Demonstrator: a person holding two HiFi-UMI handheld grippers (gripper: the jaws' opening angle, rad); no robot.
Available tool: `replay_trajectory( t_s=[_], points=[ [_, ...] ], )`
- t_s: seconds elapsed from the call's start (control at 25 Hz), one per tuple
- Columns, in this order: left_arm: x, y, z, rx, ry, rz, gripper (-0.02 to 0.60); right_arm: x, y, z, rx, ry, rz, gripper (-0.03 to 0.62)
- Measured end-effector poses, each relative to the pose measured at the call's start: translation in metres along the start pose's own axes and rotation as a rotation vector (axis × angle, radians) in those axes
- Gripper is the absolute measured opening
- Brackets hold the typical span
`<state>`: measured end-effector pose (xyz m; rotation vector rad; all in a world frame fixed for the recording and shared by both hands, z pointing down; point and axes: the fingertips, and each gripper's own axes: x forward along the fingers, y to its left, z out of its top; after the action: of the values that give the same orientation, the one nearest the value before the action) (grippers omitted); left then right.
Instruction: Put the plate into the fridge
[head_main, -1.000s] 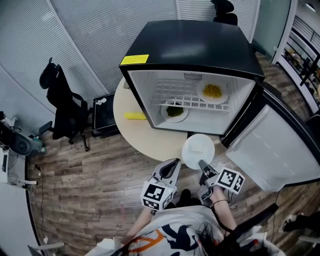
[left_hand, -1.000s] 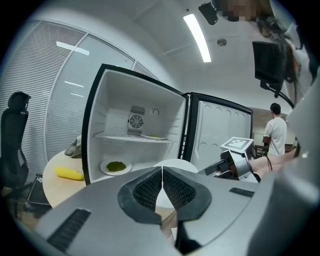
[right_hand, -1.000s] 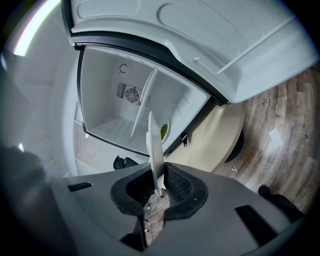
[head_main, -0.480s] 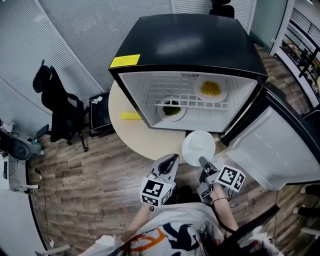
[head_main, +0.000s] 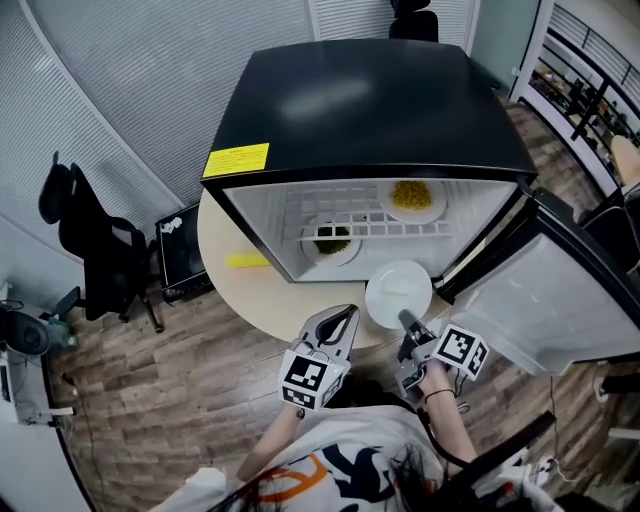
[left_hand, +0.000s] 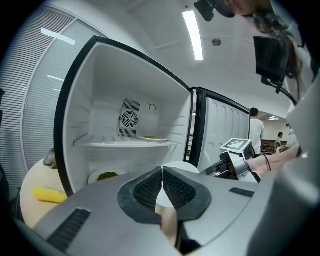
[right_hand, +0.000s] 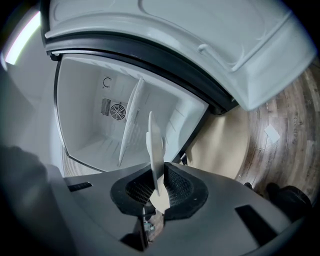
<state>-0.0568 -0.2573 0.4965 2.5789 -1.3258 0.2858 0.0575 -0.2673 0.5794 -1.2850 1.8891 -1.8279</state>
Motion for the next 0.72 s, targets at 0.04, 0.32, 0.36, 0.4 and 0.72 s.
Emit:
replay_trajectory(
  t_s=[0.04,0.32,0.36,0.4,0.72],
  points=[
    [0.003,0.003,0.003,0.003,-0.003,-0.011,0.015,0.004,0.000,0.002,0.006,-0.008,-0.007,0.041],
    [0.022,0.020,0.013,0.023,-0.002,-0.079,0.015,0.036,0.001,0.018,0.057,-0.058,-0.019,0.040],
    [0.024,0.021,0.014,0.026,-0.002,-0.087,0.015,0.041,-0.001,0.021,0.069,-0.065,-0.022,0.041],
    [0.027,0.023,0.014,0.028,-0.001,-0.095,0.015,0.046,-0.002,0.024,0.081,-0.071,-0.025,0.040],
    [0.040,0.032,0.015,0.050,0.012,-0.138,0.014,0.081,-0.018,0.041,0.116,-0.104,-0.079,0.040]
  ],
)
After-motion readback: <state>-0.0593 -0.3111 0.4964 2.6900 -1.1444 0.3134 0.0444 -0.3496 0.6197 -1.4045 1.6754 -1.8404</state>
